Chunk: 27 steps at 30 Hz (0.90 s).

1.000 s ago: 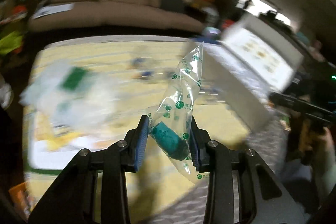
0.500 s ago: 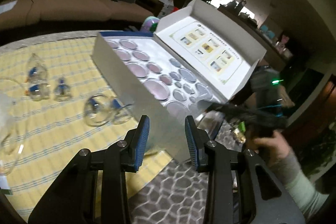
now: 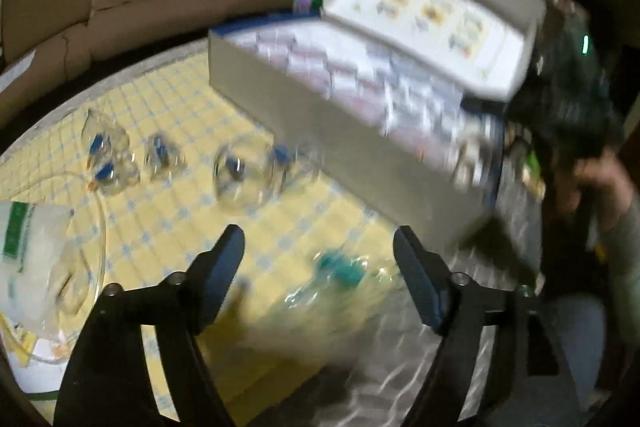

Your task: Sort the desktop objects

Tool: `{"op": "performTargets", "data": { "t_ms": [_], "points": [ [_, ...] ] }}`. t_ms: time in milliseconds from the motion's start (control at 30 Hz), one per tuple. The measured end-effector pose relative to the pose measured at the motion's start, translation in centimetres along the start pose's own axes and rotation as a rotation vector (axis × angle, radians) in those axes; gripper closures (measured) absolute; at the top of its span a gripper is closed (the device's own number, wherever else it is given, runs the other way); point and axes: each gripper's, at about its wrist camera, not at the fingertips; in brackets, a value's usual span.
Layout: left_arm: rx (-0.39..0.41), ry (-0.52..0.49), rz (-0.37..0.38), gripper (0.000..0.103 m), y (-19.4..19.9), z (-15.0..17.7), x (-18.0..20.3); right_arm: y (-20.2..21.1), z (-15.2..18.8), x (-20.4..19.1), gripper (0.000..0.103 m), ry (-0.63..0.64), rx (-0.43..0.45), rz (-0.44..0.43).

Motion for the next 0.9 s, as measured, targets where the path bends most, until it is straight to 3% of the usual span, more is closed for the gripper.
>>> {"op": "performTargets", "data": {
  "t_ms": [100,333,400,600,800,900],
  "points": [
    [-0.055,-0.036,0.011,0.026,-0.2,3.2,0.7,1.0,1.6,-1.6,0.044,0.043,0.011,-0.008],
    [-0.066,0.195,0.081,0.026,-0.9,8.1,-1.5,0.5,7.4,-6.1,0.043,0.125,-0.042,-0.07],
    [-0.054,0.196,0.091,0.026,-1.0,8.1,-1.3,-0.6,9.0,-6.8,0.043,0.135,-0.077,-0.068],
    [-0.079,0.144,0.05,0.026,-1.8,8.0,0.5,-5.5,11.7,-8.1,0.043,0.184,-0.181,0.005],
    [-0.074,0.189,0.062,0.026,-1.1,9.6,0.7,-10.5,11.7,-11.2,0.043,0.369,-0.221,0.108],
    [-0.074,0.219,0.078,0.026,-0.8,10.3,0.3,-13.7,11.4,-10.9,0.043,0.418,-0.253,0.183]
  ]
}}
Point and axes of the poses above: each gripper's, at about its wrist camera, not at the fingertips, and y roughly against the way its jaws point, x to its right, z to its underside, and after that the axes turned 10 degrees about -y, right-handed
